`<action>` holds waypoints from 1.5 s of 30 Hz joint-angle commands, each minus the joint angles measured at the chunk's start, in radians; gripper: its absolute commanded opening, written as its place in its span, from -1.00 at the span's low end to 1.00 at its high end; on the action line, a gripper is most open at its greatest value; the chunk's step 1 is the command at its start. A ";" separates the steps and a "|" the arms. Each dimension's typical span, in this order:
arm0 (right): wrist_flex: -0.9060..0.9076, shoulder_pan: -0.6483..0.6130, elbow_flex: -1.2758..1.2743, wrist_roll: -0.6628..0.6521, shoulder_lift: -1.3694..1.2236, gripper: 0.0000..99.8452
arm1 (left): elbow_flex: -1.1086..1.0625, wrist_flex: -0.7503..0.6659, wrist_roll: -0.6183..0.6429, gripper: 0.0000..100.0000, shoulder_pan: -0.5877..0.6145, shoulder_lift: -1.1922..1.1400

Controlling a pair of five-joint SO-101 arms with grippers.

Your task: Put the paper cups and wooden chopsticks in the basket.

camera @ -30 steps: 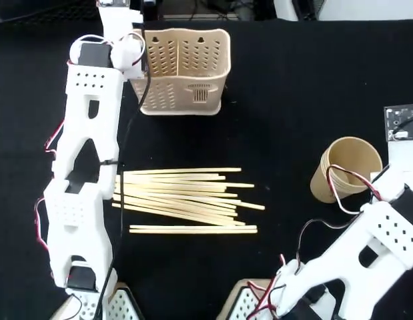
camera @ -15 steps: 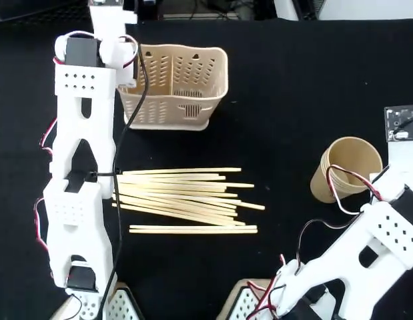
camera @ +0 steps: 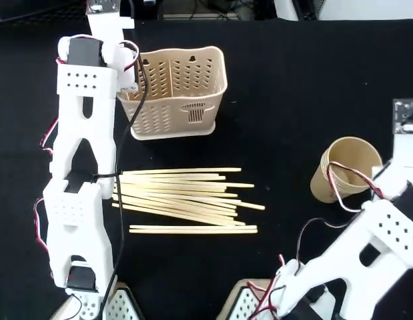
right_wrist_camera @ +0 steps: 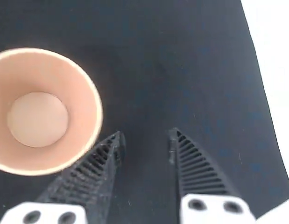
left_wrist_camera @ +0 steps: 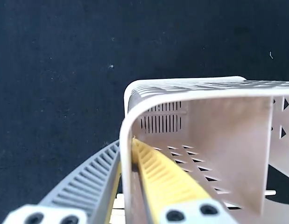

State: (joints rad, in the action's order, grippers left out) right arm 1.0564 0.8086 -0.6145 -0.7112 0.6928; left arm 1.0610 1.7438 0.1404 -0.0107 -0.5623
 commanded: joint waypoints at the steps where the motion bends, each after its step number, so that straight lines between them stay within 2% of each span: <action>1: -0.002 -0.063 0.073 0.009 -0.050 -0.63 | 0.005 0.005 -0.012 -0.93 -0.007 0.014; 10: 0.021 -0.092 0.234 0.006 -0.369 -0.62 | 0.004 0.006 -0.012 -0.93 -0.010 0.014; 19: 0.046 -0.144 0.246 -0.020 -0.469 -0.63 | 0.004 0.006 -0.014 -0.93 -0.010 0.012; 21: 0.069 -0.181 0.237 -0.060 -0.476 -0.73 | 0.004 0.006 -0.014 -0.93 -0.010 0.012; 24: 0.071 -0.209 0.245 -0.068 -0.472 -0.99 | 0.004 0.006 -0.014 -0.93 -0.010 0.012; 26: 0.071 -0.207 0.266 -0.060 -0.461 -0.96 | 0.004 0.006 -0.014 -0.93 -0.010 0.012; 31: 0.114 -0.215 0.398 0.020 -0.374 -0.98 | 0.004 0.006 -0.014 -0.93 -0.010 0.012; 35: 0.235 -0.293 0.544 0.115 -0.289 -0.98 | -0.018 0.008 -0.014 -0.93 -0.010 0.012; 39: 0.333 -0.433 0.734 0.279 -0.219 -0.98 | -0.085 0.008 -0.014 -0.93 -0.012 0.012; 45: 0.379 -0.738 0.937 0.542 -0.203 -0.98 | -0.150 0.002 -0.014 -0.93 -0.010 0.012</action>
State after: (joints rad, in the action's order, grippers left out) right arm 1.4277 0.2117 0.2156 -0.2954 0.4580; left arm 0.9459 1.7346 0.1327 -0.0092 -0.5531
